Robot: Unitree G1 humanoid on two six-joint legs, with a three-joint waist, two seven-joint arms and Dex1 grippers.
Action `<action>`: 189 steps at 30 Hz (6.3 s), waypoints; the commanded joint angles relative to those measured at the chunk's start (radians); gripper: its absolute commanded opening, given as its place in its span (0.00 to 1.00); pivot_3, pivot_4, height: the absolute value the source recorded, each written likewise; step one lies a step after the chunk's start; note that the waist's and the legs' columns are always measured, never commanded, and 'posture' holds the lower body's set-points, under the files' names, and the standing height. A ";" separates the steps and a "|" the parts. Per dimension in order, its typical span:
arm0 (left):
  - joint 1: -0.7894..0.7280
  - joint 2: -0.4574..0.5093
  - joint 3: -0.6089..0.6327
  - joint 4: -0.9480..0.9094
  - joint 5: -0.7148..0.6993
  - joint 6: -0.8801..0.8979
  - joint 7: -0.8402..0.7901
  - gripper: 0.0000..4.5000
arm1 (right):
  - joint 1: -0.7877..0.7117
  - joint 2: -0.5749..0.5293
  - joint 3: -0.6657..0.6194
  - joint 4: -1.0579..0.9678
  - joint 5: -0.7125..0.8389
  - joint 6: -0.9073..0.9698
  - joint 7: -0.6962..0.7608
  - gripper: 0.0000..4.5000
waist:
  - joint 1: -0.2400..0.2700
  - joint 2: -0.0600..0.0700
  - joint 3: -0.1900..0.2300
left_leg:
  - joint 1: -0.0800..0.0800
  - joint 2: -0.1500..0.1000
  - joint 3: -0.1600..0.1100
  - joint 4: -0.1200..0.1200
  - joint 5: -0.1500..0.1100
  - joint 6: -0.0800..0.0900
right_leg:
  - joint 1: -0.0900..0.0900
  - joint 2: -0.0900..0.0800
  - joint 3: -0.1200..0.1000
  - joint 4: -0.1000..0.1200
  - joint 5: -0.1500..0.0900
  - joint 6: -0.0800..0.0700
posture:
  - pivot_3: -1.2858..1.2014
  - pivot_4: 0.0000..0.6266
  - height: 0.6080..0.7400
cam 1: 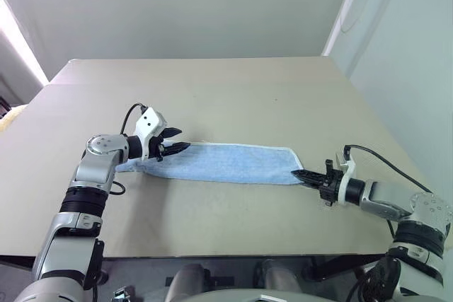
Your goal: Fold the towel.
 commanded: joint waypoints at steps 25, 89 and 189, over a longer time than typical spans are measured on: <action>-0.081 0.009 0.007 0.092 0.022 -0.067 0.018 0.61 | 0.091 -0.732 0.374 -0.617 -0.491 -0.422 0.873 0.01 | 0.000 0.002 0.002 | -0.002 0.000 0.002 -0.002 -0.001 0.001 | -0.001 0.001 0.000 -0.008 0.001 0.002 | 0.52 0.00 0.89; -0.155 -0.068 -0.101 0.060 -0.230 1.064 0.046 0.61 | -0.008 -0.115 0.663 -0.466 -1.041 -0.945 0.929 0.99 | 0.007 -0.001 0.004 | 0.000 -0.003 -0.001 0.001 -0.001 0.002 | 0.004 -0.001 -0.001 -0.005 0.002 0.002 | 0.52 0.00 0.89; -0.217 -0.025 -0.065 -0.276 -0.298 0.585 -0.151 1.00 | 0.000 -0.099 0.509 -0.702 -0.840 -0.831 0.926 1.00 | -0.025 0.001 0.005 | 0.002 -0.005 0.000 0.000 -0.001 0.002 | 0.000 0.002 0.006 0.000 0.003 0.000 | 0.52 0.00 0.89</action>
